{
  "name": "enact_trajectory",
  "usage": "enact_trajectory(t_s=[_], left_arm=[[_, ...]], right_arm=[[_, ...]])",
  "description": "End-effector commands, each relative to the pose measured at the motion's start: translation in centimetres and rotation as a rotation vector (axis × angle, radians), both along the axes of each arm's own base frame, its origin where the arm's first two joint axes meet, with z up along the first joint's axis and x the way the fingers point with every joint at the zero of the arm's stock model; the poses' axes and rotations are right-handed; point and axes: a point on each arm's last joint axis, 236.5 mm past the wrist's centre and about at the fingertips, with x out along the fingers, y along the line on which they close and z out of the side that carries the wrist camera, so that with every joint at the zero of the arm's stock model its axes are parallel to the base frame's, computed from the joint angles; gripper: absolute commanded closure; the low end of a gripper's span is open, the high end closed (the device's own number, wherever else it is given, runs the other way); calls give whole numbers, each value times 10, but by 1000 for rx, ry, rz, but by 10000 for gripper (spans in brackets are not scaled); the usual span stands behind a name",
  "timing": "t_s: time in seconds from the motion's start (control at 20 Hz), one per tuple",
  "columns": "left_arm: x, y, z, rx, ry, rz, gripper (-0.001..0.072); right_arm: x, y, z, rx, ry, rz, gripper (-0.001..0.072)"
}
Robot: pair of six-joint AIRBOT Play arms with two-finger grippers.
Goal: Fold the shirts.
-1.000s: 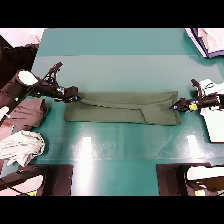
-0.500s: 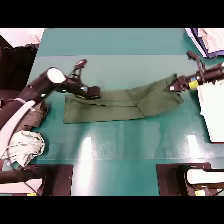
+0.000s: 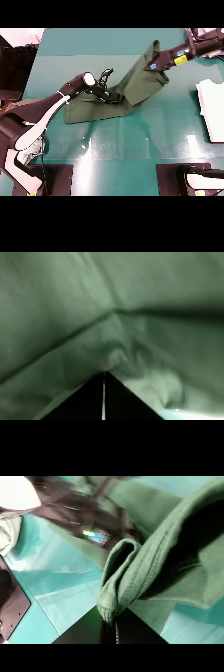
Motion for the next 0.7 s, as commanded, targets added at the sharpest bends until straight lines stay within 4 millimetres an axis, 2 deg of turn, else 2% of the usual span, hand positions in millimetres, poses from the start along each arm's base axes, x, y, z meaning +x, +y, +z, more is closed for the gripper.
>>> enact_trajectory(t_s=[0.0,0.2,0.35,0.5,0.65], left_arm=[[8,-1,-7,10,-11,1,686],[16,20,7,12,21,-3,686],[29,50,40,16,-15,-14,686],[48,105,83,89,-129,32,686],[60,182,136,187,-247,119,685]], right_arm=[[-7,35,8,-36,-24,57,693],[-12,68,-2,-50,-24,129,693],[-13,95,-14,-48,-17,176,693],[-11,124,-29,-37,-14,203,693],[-13,159,-53,-27,-19,244,693]])
